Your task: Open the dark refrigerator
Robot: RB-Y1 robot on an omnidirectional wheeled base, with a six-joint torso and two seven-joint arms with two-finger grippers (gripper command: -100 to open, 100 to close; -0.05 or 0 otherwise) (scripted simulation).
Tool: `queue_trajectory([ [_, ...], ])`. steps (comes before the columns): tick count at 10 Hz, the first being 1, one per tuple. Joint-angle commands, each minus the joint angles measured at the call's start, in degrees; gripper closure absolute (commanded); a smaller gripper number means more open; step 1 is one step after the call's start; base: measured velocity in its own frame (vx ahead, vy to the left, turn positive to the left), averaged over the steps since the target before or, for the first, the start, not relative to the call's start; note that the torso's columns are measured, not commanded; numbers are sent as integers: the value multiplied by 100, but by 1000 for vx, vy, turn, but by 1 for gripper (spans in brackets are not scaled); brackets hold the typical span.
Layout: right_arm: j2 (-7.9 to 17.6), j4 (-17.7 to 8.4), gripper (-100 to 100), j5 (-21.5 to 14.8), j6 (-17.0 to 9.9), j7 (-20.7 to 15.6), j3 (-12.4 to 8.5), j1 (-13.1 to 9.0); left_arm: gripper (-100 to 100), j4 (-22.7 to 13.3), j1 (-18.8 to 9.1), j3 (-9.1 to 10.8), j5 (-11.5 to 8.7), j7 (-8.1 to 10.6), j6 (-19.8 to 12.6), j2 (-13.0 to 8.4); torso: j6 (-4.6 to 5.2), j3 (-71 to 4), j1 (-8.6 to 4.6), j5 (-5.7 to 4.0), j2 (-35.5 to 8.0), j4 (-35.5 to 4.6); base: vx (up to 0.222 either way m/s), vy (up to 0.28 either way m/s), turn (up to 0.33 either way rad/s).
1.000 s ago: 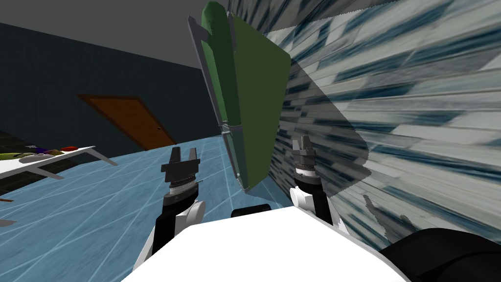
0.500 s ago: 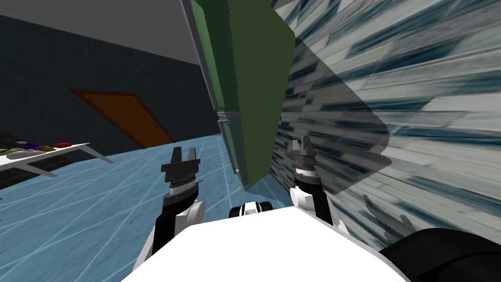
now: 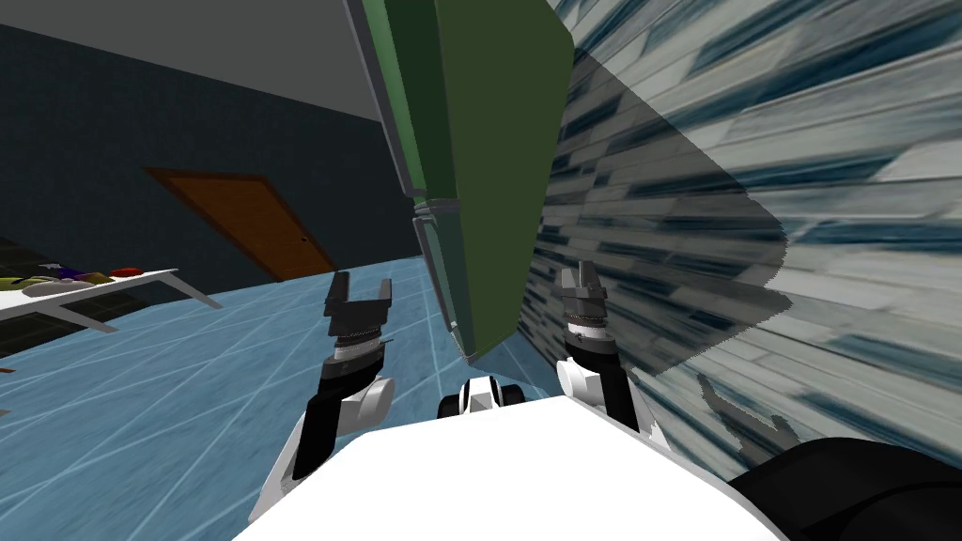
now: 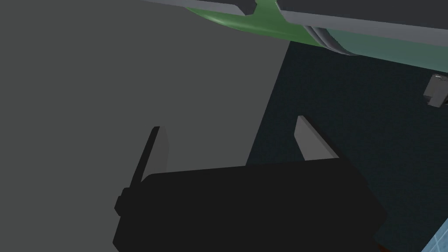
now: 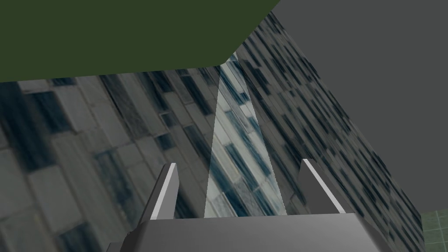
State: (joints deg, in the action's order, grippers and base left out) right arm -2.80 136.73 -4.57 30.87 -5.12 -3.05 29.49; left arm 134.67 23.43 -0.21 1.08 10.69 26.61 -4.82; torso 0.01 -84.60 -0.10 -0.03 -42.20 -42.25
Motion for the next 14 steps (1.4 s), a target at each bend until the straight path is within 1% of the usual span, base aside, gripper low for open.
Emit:
queue_trajectory([
  [1, 0, 0, 0, 0, 0, 0, 0, 0, -100, 9, -241, -9, 0, 86, -389, -149, -1, 0, 6, 2, -2, -2, 35, -45, 17],
  [2, 0, 0, 0, 0, 0, 0, 0, 0, -100, 16, -433, -23, 6, 142, -601, -218, -1, 4, 17, 5, -9, -4, 30, -46, 42],
  [3, 0, 0, 0, 0, 0, 0, 0, 0, -100, 16, -433, -23, 6, 142, -657, -218, -1, 6, 17, 5, -12, -5, 23, -37, 23],
  [4, 0, 0, 0, 0, 0, 0, 0, 0, -100, 26, -644, -38, 13, 202, -895, -277, -1, 7, 16, 5, -14, -5, 27, -43, 54],
  [5, 0, 0, 0, 0, 0, 0, 0, 0, -100, 26, -644, -38, 13, 202, -952, -277, -1, 5, 10, 3, -10, -5, 25, -45, 24],
  [6, 0, 0, 0, 0, 0, 0, 0, 0, -100, 38, -872, -54, 22, 268, -1173, -329, 0, 4, 8, 3, -9, -4, 36, -57, 50],
  [7, 0, 0, 0, 0, 0, 0, 0, 0, -100, 38, -872, -54, 22, 268, -1271, -329, -1, 1, 5, 1, -5, -3, 31, -49, 28],
  [8, 0, 0, 0, 0, 0, 0, 0, 0, -100, 51, -1115, -71, 31, 337, -1476, -372, 0, 2, 10, 3, -6, -3, 38, -54, 50],
  [9, 0, 0, 0, 0, 0, 0, 0, 0, -100, 51, -1115, -71, 31, 337, -1600, -372, -1, 1, 10, 3, -5, -3, 33, -47, 28],
  [10, 0, 0, 0, 0, 0, 0, 0, 0, -100, 66, -1358, -87, 42, 409, -1760, -410, -1, 3, 12, 4, -9, -4, 26, -57, 60],
  [11, 0, 0, 0, 0, 0, 0, 0, 0, -100, 66, -1371, -87, 42, 409, -1921, -410, -1, 5, 9, 3, -11, -5, 27, -55, 35],
  [12, 0, 0, 0, 0, 0, 0, 0, 0, -100, 66, -1371, -87, 42, 409, -1973, -410, -1, 5, 10, 3, -11, -4, 15, -26, -4],
  [13, 1, 0, 0, 0, 0, 0, 0, -1, -100, 81, -1636, -101, 55, 483, -2189, -441, -1, 6, 19, 6, -14, -5, 24, -35, 65],
  [14, 0, 0, 0, 0, 0, 0, 0, 0, -100, 81, -1639, -101, 55, 483, -2322, -441, -2, 3, 14, 4, -8, -4, 24, -46, 38],
])
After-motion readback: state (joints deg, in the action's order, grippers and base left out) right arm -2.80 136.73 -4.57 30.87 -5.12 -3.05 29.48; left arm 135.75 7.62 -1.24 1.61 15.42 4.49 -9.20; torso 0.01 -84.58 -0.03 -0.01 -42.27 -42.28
